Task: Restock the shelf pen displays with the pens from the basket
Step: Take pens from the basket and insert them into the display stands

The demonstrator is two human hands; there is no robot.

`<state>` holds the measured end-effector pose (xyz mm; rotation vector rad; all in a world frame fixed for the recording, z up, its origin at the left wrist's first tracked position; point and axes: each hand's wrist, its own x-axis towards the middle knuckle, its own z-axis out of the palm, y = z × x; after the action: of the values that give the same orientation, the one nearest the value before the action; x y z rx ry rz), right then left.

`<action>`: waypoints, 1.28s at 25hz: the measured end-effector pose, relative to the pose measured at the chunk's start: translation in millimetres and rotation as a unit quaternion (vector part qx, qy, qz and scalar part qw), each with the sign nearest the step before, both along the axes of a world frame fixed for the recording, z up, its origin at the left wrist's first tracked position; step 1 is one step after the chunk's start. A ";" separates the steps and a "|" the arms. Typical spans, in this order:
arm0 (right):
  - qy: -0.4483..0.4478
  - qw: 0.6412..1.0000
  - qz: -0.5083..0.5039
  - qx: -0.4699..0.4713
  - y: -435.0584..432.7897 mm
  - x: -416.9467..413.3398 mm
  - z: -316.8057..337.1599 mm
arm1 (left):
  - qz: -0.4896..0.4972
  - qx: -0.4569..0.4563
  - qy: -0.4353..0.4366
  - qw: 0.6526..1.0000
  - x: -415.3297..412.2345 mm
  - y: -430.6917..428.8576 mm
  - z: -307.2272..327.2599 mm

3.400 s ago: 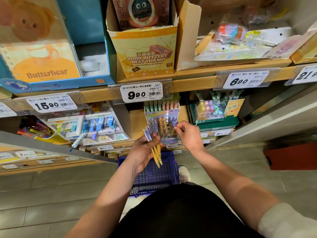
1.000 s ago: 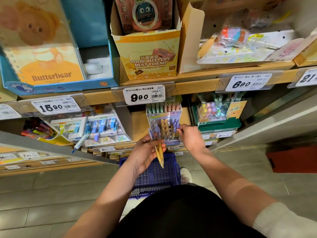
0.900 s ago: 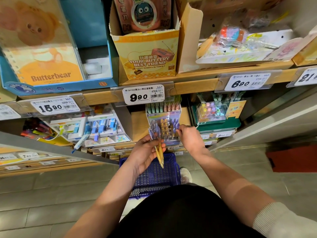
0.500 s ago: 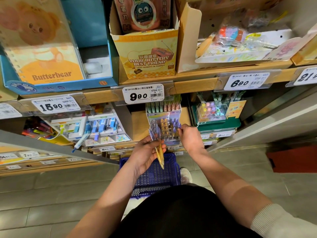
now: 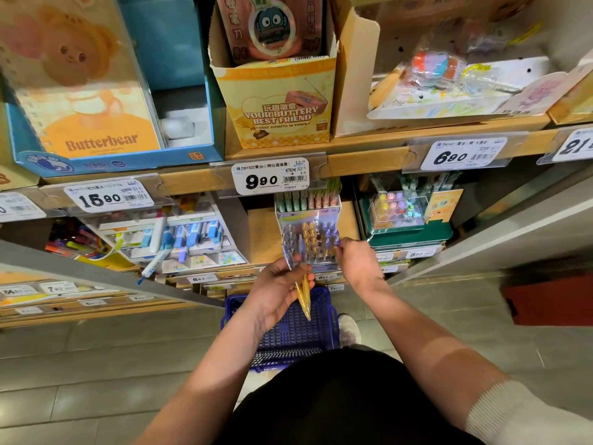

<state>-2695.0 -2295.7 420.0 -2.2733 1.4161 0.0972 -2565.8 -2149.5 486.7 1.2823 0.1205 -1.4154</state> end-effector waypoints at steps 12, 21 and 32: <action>-0.290 0.868 -0.122 0.383 22.6 1.1 62.9 | -0.019 0.001 -0.020 1.000 -8.1 -9.6 -8.0; -0.427 0.784 -0.243 0.379 15.9 -7.8 57.6 | -0.082 0.045 -0.061 0.994 -2.4 -9.7 -7.8; -0.346 0.915 -0.185 0.094 8.6 -27.1 23.7 | -0.061 0.040 -0.030 0.997 4.2 -8.4 -11.9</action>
<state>-2722.0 -2287.1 443.7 -1.5950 1.3255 -0.6058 -2561.7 -2157.9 474.8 1.4175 0.0598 -1.4859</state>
